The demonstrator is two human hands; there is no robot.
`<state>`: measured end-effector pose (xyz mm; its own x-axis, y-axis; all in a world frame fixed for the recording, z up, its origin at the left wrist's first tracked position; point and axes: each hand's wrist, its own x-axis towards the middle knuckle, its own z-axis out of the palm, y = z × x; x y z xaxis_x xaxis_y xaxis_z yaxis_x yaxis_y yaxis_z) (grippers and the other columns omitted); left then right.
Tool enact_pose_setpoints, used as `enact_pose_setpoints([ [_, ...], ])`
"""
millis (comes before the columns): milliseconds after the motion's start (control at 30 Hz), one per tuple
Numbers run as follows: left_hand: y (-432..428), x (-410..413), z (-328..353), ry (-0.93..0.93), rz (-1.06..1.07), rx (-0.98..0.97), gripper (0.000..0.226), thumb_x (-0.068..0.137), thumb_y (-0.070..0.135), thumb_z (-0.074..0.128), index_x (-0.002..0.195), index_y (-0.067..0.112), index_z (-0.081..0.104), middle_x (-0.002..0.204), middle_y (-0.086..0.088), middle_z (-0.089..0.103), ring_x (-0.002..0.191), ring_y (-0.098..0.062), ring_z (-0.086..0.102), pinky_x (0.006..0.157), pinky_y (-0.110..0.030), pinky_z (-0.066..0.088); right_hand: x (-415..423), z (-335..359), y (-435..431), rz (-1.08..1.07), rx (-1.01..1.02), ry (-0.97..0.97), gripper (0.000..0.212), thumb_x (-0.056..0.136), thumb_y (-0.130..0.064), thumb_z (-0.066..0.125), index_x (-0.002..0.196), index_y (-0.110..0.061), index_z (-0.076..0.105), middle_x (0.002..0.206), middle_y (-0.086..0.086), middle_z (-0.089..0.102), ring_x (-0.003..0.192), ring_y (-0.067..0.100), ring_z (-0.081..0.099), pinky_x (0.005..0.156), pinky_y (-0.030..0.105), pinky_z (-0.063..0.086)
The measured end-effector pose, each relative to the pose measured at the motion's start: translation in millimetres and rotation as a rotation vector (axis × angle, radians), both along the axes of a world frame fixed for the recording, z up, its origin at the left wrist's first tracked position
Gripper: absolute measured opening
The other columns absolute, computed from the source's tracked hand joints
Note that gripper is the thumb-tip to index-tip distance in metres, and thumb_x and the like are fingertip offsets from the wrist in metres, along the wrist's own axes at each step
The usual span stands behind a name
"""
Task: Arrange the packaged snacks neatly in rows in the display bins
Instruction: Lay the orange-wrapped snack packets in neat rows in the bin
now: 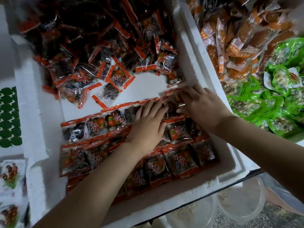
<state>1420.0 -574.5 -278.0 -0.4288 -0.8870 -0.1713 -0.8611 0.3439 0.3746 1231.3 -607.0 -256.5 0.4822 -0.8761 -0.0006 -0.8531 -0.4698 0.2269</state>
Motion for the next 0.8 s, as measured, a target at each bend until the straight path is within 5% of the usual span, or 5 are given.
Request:
enact_pose_setpoints([
  [133,1,2,-6,-0.012,-0.016,-0.024,0.051,0.102,0.037,0.026,0.150,0.025,0.015,0.159,0.006,0.001,0.145,-0.013,-0.012,0.114,-0.031,-0.016,8,5,-3,0.100,0.045,-0.155,0.050,0.090,-0.038,0.045,0.132,-0.011,0.052,0.134,0.014,0.053,0.110,0.034,0.056,0.088,0.042,0.049],
  [233,2,3,-6,-0.010,-0.031,-0.038,0.050,0.102,0.037,0.025,0.150,0.024,0.017,0.159,0.005,0.002,0.145,-0.014,-0.011,0.111,-0.028,-0.020,13,5,-6,0.209,0.033,-0.136,0.040,0.086,-0.034,0.046,0.114,-0.014,0.066,0.118,0.009,0.065,0.102,0.029,0.062,0.077,0.034,0.052],
  [367,2,4,-8,-0.011,-0.031,-0.050,0.050,0.102,0.037,0.025,0.150,0.023,0.019,0.159,0.004,0.003,0.146,-0.015,-0.010,0.110,-0.027,-0.022,13,7,-6,0.115,0.072,-0.177,0.033,0.071,-0.011,0.077,0.103,-0.006,0.069,0.108,0.012,0.067,0.100,0.032,0.063,0.075,0.037,0.054],
  [533,2,6,-12,0.005,-0.040,-0.048,0.050,0.102,0.037,0.024,0.151,0.027,0.013,0.159,0.007,-0.004,0.145,-0.013,-0.014,0.110,-0.028,-0.022,10,21,1,-0.102,0.264,-0.107,0.069,0.085,0.002,0.053,0.145,-0.015,0.022,0.143,0.005,0.033,0.131,0.024,0.035,0.097,0.031,0.041],
  [800,2,5,-11,-0.010,-0.047,-0.026,0.049,0.103,0.037,0.022,0.151,0.028,0.012,0.159,0.007,-0.007,0.144,-0.013,-0.016,0.112,-0.029,-0.020,9,22,2,-0.094,0.117,0.037,0.069,0.056,0.002,0.076,0.122,-0.005,0.055,0.111,0.014,0.063,0.103,0.034,0.058,0.083,0.038,0.048],
])
